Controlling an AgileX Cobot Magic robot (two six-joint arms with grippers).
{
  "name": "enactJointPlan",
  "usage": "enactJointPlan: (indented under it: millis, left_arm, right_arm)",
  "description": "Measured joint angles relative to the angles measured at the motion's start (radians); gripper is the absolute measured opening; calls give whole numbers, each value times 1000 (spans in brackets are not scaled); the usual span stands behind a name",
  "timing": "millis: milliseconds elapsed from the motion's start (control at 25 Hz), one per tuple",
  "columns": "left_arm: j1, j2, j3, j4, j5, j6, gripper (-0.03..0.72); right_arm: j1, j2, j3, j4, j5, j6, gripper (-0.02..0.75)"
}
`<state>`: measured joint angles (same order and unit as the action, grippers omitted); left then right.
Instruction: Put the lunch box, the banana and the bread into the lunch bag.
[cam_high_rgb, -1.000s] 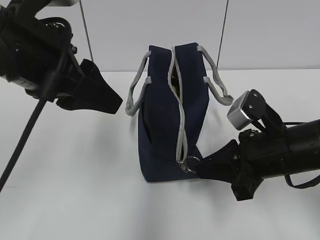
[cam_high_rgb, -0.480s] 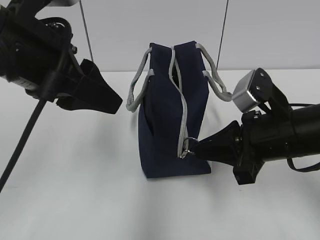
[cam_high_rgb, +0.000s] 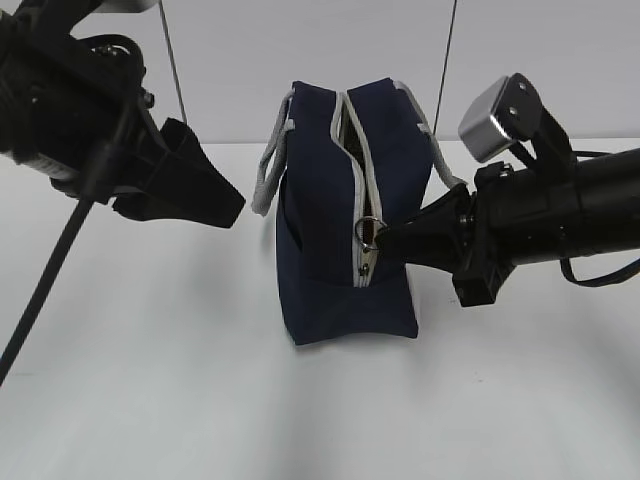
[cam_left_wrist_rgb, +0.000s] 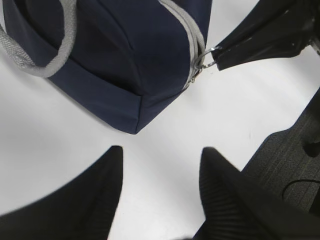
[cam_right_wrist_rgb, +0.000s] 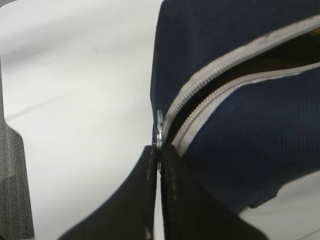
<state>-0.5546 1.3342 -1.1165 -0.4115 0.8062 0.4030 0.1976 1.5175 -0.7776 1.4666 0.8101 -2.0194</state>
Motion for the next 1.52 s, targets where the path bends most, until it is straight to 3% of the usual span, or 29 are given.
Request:
enactJointPlan:
  millis: [1520]
  left_arm:
    - [0,-2,0,6,2,9,361]
  right_arm:
    - [-1,2,-277,-61,30,154,-16]
